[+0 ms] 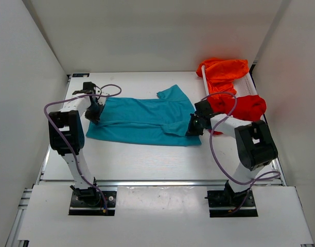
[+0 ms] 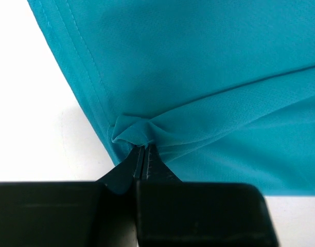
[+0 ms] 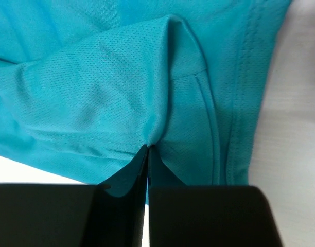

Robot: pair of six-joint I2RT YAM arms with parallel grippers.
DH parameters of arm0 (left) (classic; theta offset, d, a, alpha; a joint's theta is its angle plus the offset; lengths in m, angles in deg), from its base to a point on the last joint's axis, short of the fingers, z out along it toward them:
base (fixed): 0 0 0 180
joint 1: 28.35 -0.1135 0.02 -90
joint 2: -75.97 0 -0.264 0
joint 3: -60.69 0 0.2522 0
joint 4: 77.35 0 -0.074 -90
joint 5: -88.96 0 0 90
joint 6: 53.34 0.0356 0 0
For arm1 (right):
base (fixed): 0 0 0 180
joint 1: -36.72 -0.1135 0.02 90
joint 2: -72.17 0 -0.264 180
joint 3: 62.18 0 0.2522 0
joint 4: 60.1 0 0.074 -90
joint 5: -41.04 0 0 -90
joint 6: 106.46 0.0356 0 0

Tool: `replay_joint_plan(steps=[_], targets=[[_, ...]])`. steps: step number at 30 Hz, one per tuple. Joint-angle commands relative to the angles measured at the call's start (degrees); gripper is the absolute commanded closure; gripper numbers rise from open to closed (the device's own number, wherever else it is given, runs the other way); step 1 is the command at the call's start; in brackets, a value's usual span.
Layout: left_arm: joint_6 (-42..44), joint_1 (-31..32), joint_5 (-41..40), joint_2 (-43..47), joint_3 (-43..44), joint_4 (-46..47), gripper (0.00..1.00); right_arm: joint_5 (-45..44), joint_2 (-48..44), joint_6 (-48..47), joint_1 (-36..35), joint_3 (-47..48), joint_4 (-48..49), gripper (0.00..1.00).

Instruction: Fold and stack the t-shirts

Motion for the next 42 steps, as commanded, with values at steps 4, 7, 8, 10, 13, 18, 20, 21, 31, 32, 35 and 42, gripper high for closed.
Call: replay_joint_plan(steps=[4,7,8,10,13,18,20,21,31,32,35,42], targets=[[1.22,-1.06,2.29,9.73,8.06,-6.33,1.00,-2.77,-14.23,-2.77,0.51,3.58,-0.60,0.99],[2.36,-1.67,3.08,12.99,15.17,-9.95,1.00,-10.92,-20.85,-6.12,-1.33,7.19,-4.02,1.00],[2.98,-1.85,2.91,14.92,16.25,-11.01,1.00,-13.22,-24.61,-8.04,-2.99,9.11,-4.65,1.00],[4.30,-1.50,3.08,21.05,20.11,-12.42,1.00,-24.12,-31.56,-12.18,-7.46,11.85,-5.36,0.99],[4.92,-0.54,3.08,27.40,23.89,-12.51,1.00,-37.36,-37.99,-19.91,-14.75,14.57,-3.96,1.00],[1.50,0.78,3.00,35.66,38.91,-14.45,1.00,-70.84,-44.77,-61.73,-43.50,17.06,18.89,1.00],[-0.34,1.48,1.16,37.34,45.23,-13.22,1.00,-79.16,-43.48,-106.47,-64.01,13.28,81.70,1.00],[-0.53,1.40,0.80,38.39,46.74,-12.87,1.00,-79.42,-39.89,-116.68,-65.40,18.14,87.31,1.00],[-3.43,2.54,-7.64,43.68,46.15,-9.79,1.00,-69.43,-27.81,-107.16,-55.42,38.04,63.15,0.99],[-3.43,2.46,-7.64,43.50,45.27,-10.05,1.00,-68.80,-28.16,-103.02,-50.60,38.14,58.76,1.00],[-4.66,1.67,-6.41,42.18,39.58,-10.66,1.00,-66.60,-30.00,-88.24,-39.44,37.88,46.45,1.00],[-7.73,-2.02,0.44,33.05,34.98,-11.45,1.00,-55.72,-23.78,-68.90,-23.50,45.16,23.34,1.00]])
